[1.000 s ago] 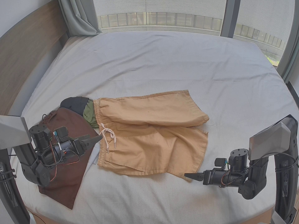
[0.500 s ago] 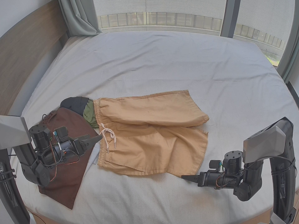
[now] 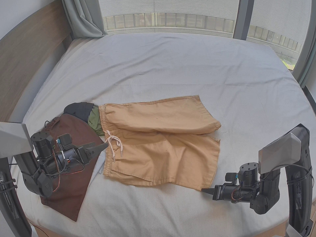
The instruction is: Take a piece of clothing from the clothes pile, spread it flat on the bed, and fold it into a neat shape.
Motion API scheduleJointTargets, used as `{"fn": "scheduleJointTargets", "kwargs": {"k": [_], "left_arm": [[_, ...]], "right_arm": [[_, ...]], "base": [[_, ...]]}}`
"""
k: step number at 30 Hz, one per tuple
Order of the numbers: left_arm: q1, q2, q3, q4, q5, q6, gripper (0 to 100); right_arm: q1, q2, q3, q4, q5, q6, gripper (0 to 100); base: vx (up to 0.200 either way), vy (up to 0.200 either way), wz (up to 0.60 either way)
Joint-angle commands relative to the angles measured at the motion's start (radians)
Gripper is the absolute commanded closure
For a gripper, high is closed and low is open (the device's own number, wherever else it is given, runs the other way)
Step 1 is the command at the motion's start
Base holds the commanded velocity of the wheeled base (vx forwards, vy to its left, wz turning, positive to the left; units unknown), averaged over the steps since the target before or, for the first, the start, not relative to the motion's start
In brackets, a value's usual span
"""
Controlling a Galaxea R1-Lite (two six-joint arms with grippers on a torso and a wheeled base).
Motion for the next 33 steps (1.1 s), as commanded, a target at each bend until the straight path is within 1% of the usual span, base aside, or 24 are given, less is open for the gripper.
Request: {"fn": "scheduleJointTargets", "kwargs": {"k": [1,4,9,19,20,23,28,32,33], "left_arm": [[0.002,-0.001,-0.002,-0.001,0.000,0.000,0],[0.002,-0.001,-0.002,-0.001,0.000,0.000,0],[0.007,-0.001,-0.004,-0.001,-0.002,0.000,0],[0.007,-0.002,-0.004,-0.001,-0.002,0.000,0],[0.007,-0.002,-0.004,-0.001,-0.002,0.000,0],[0.007,-0.001,-0.002,-0.001,-0.002,0.001,0],[0.005,-0.001,-0.002,-0.001,-0.002,0.001,0],[0.005,-0.001,-0.002,-0.001,-0.002,0.001,0],[0.005,0.001,-0.002,-0.001,-0.002,0.001,0]], "right_arm": [[-0.043,-0.032,0.058,0.001,0.003,-0.046,100],[-0.078,-0.040,0.087,0.002,0.012,-0.100,100],[-0.118,-0.038,0.119,0.002,0.022,-0.147,100],[-0.126,-0.038,0.122,0.002,0.035,-0.162,100],[-0.126,-0.038,0.122,0.002,0.037,-0.162,0],[-0.131,-0.041,0.101,-0.001,0.045,-0.178,0],[-0.166,-0.080,0.007,0.001,0.086,-0.170,0],[-0.178,-0.078,-0.051,0.001,0.083,-0.164,0],[-0.190,-0.071,-0.092,0.001,0.078,-0.161,0]], "base": [[0.000,0.000,0.00],[0.000,0.000,0.00],[0.000,0.000,0.00],[0.000,0.000,0.00],[0.000,0.000,0.00],[0.000,0.000,0.00],[0.000,0.000,0.00],[0.000,0.000,0.00],[0.000,0.000,0.00]]}}
